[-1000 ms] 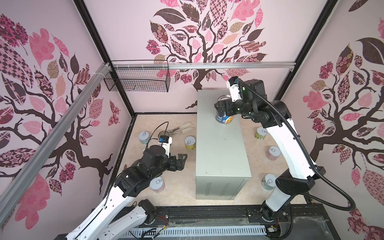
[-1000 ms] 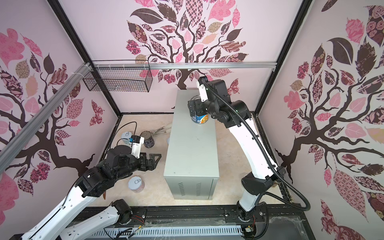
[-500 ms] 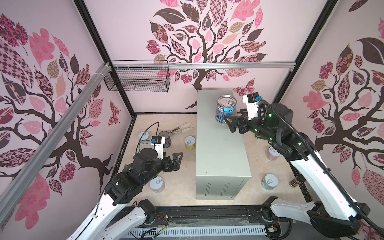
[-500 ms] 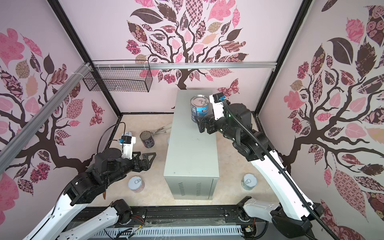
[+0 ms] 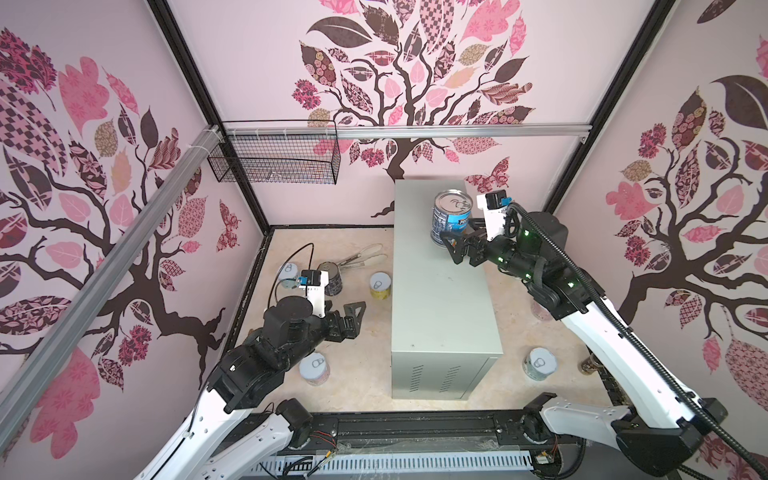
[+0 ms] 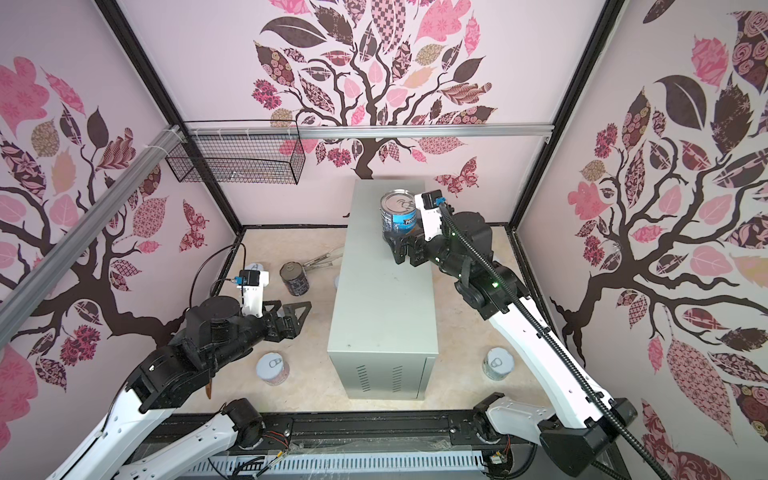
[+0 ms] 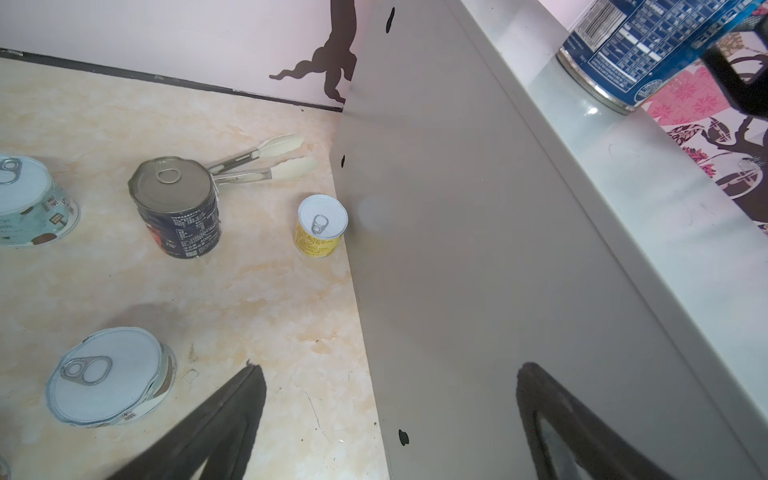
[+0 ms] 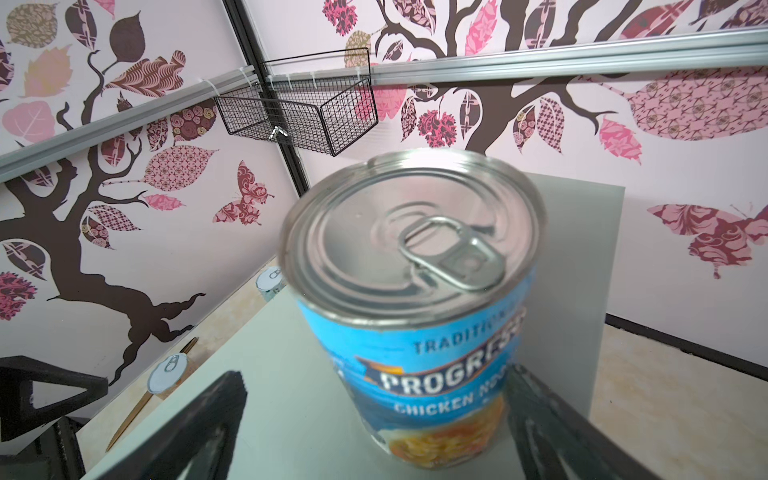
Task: Place and organize the canned foods onto the counter
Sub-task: 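Lower the Progresso can onto the cabinet top with the right gripper, then open the right gripper and withdraw it down beside the cabinet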
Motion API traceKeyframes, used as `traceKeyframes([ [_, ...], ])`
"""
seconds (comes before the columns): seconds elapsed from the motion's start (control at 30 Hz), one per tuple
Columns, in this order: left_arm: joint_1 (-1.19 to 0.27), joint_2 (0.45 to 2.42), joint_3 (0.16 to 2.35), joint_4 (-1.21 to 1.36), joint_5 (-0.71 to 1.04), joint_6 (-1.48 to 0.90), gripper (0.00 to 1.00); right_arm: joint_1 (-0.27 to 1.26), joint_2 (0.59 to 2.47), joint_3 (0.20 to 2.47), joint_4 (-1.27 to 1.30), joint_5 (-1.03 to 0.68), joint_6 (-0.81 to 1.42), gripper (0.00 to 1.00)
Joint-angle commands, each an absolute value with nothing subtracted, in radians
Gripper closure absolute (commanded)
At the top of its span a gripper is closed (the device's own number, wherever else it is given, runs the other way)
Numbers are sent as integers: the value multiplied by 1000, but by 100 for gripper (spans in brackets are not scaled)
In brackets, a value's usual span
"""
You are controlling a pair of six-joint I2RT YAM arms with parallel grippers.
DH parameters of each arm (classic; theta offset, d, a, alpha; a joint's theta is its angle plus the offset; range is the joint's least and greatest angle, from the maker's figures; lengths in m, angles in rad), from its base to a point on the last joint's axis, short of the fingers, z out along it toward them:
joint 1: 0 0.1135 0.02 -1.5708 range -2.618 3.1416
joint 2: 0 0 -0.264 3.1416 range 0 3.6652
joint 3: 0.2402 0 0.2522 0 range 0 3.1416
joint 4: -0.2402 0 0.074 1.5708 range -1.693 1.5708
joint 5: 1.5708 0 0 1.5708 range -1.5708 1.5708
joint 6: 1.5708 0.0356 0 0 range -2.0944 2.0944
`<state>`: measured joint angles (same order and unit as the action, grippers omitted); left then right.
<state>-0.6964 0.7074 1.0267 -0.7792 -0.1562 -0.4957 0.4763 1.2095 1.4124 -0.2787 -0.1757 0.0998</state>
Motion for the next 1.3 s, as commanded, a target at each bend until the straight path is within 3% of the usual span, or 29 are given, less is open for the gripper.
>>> traceKeyframes([
  [0.0,-698,716,1024,-736,-161,-475,2,450,1246,1417,-205,-227,113,1],
  [0.63,-698,777,1060,-685,-169,-395,2,439,1428,1500,-112,-205,87,17],
  [1.27,-685,843,1069,-654,-192,-354,2,324,1611,1635,-104,-114,68,16],
])
